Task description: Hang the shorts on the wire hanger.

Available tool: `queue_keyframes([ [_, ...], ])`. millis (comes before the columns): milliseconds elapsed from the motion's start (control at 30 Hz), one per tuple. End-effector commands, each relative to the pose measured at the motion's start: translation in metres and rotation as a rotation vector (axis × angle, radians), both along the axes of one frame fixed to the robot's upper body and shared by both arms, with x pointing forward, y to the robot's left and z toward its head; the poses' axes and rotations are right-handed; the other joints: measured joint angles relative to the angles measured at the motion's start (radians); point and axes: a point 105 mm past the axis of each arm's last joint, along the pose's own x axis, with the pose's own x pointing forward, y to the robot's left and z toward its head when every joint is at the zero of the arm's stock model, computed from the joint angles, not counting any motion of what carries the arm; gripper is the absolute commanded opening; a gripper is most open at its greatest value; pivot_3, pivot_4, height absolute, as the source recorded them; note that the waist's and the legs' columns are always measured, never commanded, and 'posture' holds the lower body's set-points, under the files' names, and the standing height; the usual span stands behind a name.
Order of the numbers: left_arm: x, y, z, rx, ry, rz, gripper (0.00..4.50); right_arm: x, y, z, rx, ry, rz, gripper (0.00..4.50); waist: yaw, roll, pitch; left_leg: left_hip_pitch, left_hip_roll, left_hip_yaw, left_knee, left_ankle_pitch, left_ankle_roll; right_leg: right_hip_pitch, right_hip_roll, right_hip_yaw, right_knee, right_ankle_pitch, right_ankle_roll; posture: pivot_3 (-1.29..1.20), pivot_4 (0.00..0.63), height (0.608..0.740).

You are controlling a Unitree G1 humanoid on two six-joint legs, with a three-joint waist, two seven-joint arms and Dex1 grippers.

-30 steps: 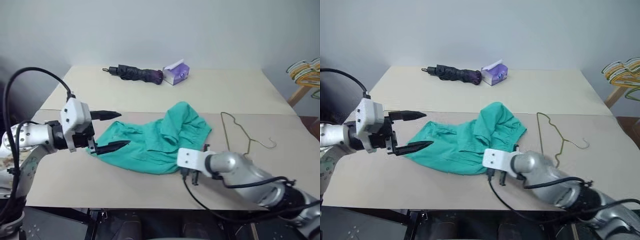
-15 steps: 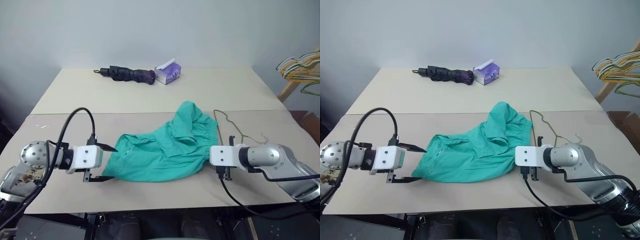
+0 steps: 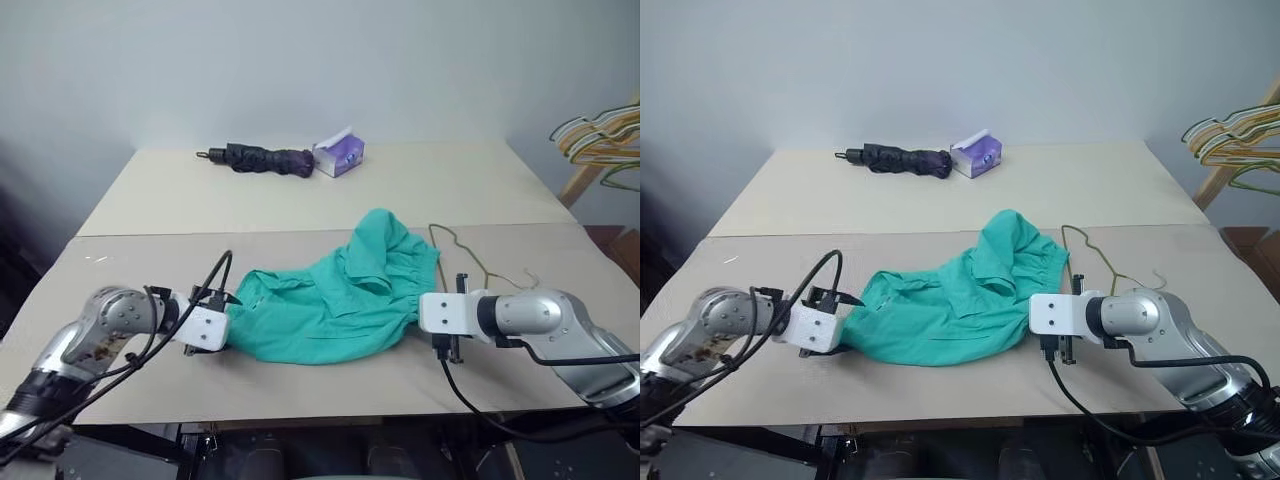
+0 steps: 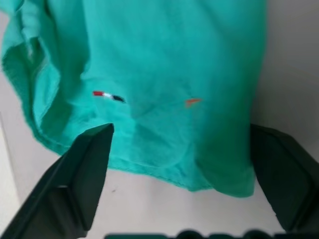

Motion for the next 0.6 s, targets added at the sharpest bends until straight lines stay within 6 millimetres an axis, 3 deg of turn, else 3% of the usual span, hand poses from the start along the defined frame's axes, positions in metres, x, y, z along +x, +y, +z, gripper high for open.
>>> queue_keyframes([
  [33,0.006,-0.003,-0.011,0.012,-0.004,0.027,2.95,0.002,0.003,0.016,0.009,-0.068,0.018,0.03,-0.001,0.002,-0.005,0.000,0.000,0.000,0.000,0.000,0.000,0.000,0.000,0.000,0.000,0.000,0.000,-0.09,0.004,0.740],
  [333,0.026,-0.026,0.003,-0.093,-0.062,0.030,0.06,0.003,0.004,0.018,0.008,-0.076,0.031,0.03,-0.011,-0.002,-0.013,-0.003,0.000,-0.001,0.000,0.000,0.000,-0.002,0.000,0.000,-0.001,0.003,-0.006,-0.09,0.001,0.740],
  [467,0.026,-0.025,0.014,-0.124,-0.027,0.000,0.02,0.000,0.006,0.024,0.022,-0.097,0.085,0.03,-0.017,-0.002,-0.013,-0.004,0.000,-0.001,0.000,0.000,0.000,-0.003,0.000,0.000,-0.001,0.003,-0.006,-0.10,0.002,0.740],
  [600,0.010,-0.013,0.040,-0.129,0.078,-0.064,0.02,-0.019,0.008,0.036,0.056,-0.055,0.225,0.03,-0.033,-0.003,-0.012,-0.004,0.000,-0.001,0.000,0.000,0.000,-0.003,0.000,0.000,-0.001,0.003,-0.006,-0.10,0.002,0.740],
])
